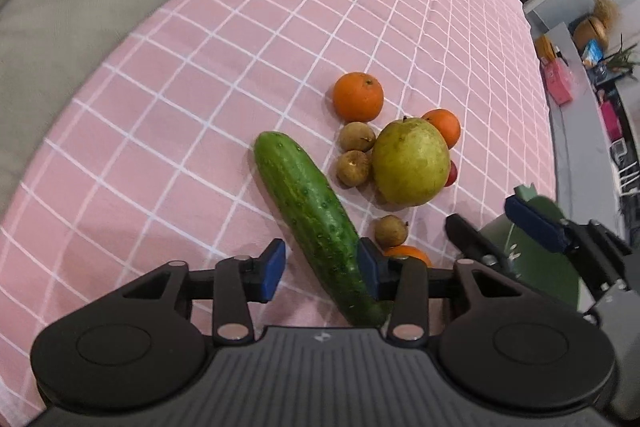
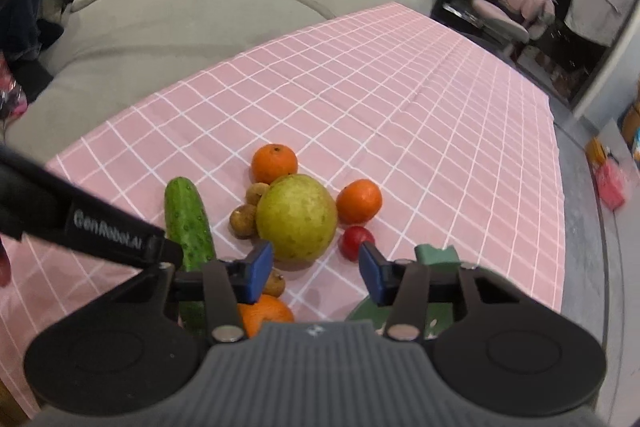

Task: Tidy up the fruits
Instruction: 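Grasp the large green pear with the right tool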

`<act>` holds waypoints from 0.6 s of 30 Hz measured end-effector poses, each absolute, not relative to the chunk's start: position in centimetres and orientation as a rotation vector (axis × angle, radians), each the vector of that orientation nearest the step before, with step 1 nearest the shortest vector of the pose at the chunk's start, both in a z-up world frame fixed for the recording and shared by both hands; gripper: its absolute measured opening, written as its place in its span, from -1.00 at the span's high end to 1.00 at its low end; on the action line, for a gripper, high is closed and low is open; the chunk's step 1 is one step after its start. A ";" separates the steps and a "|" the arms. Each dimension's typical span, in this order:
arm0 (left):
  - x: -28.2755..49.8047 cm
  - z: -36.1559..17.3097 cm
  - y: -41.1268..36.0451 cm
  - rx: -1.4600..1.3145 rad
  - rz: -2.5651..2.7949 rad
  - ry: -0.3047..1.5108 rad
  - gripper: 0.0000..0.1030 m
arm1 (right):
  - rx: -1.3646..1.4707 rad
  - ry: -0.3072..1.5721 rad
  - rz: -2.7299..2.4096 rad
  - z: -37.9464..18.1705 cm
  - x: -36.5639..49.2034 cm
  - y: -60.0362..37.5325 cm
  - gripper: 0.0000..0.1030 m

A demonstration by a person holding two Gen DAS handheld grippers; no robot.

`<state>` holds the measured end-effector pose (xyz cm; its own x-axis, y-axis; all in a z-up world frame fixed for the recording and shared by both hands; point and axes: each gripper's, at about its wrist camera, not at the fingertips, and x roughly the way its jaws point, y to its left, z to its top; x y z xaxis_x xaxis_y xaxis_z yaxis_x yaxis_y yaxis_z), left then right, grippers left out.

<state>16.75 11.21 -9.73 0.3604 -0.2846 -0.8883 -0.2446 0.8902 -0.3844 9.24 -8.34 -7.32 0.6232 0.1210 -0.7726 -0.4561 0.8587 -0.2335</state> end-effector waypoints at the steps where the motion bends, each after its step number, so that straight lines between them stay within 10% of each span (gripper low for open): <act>1: 16.9 -9.8 11.1 -0.513 -0.022 1.218 0.01 | -0.455 0.842 0.352 -7.6 9.5 -8.3 0.10; 18: 19.2 -11.8 10.9 -0.585 0.038 1.313 -0.05 | -0.625 0.891 0.496 -10.9 13.3 -5.5 -0.06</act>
